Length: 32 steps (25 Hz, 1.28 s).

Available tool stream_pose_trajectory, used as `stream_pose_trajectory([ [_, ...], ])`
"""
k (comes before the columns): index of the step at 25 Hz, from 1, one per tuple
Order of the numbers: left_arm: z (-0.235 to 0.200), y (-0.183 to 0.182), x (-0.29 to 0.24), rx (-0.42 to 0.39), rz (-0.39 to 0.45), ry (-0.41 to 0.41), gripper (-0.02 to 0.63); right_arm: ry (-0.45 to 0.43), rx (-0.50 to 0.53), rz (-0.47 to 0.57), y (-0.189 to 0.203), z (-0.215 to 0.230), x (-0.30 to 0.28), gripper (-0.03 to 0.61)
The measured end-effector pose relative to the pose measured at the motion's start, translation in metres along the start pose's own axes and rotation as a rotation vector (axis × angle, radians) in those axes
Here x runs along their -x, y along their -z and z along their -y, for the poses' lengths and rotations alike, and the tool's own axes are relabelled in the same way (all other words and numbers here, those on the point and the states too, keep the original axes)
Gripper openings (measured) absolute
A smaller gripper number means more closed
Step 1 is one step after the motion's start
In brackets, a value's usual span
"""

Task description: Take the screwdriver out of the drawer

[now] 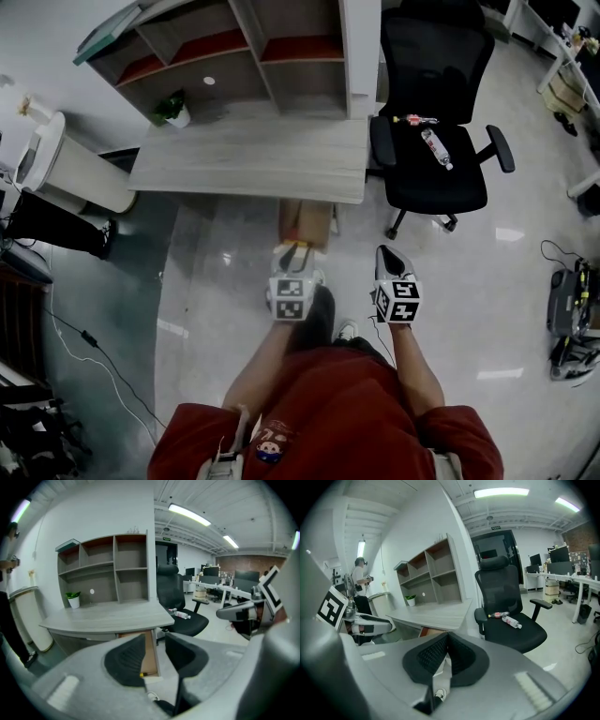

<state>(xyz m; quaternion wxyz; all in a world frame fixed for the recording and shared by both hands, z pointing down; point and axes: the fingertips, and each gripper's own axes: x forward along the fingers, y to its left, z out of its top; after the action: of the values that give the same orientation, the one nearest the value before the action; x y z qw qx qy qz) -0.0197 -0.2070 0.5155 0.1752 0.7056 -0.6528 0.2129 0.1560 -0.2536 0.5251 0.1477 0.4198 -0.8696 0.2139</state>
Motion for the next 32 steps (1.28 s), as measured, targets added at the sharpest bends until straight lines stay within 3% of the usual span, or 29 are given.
stream_pose_trajectory([
  [20,-0.08,0.05,-0.089,0.031,-0.137,-0.009,0.138,-0.062,0.046,-0.145,0.021,-0.028,-0.108,0.002],
  [32,-0.118,0.101,-0.156,0.058,-0.245,0.028,0.144,-0.113,0.06,-0.23,0.041,-0.054,-0.181,0.002],
])
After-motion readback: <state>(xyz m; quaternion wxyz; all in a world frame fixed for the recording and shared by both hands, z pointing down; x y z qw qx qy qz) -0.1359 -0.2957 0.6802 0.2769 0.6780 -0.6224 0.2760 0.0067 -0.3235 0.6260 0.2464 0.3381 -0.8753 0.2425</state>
